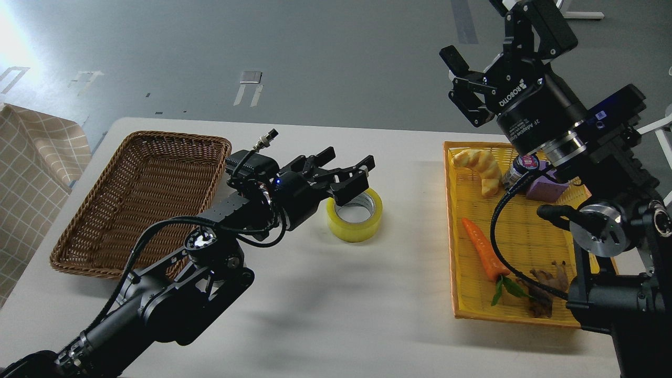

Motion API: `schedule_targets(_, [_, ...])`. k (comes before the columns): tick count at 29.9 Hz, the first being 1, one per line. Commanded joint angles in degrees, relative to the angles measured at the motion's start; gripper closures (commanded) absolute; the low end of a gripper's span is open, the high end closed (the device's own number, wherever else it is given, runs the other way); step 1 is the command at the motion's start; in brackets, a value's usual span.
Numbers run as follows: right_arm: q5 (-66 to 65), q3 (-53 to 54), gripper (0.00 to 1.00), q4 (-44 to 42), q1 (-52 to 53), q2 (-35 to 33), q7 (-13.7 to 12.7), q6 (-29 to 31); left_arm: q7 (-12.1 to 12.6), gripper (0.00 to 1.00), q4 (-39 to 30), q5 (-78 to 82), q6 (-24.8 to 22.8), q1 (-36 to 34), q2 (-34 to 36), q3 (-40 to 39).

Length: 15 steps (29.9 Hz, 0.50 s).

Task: Place and transfer tape with both arms
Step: 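Reach the left gripper toward the tape roll on the table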

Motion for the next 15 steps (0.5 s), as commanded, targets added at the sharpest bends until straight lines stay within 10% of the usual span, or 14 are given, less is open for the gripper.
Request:
schedule_targets(1, [0.01,-0.15,0.00,0.04,-0.29,0.00,0.04,0.00,0.02,0.02,3.25,-0.01,0.15,-1.75,1.27,0.21])
schedule_targets(15, [-0.08,-0.42,0.00,1.01,0.06,0.00,-0.05,0.00,0.90,0.02,9.76,-0.01,1.56,-9.67,-3.03,11.81])
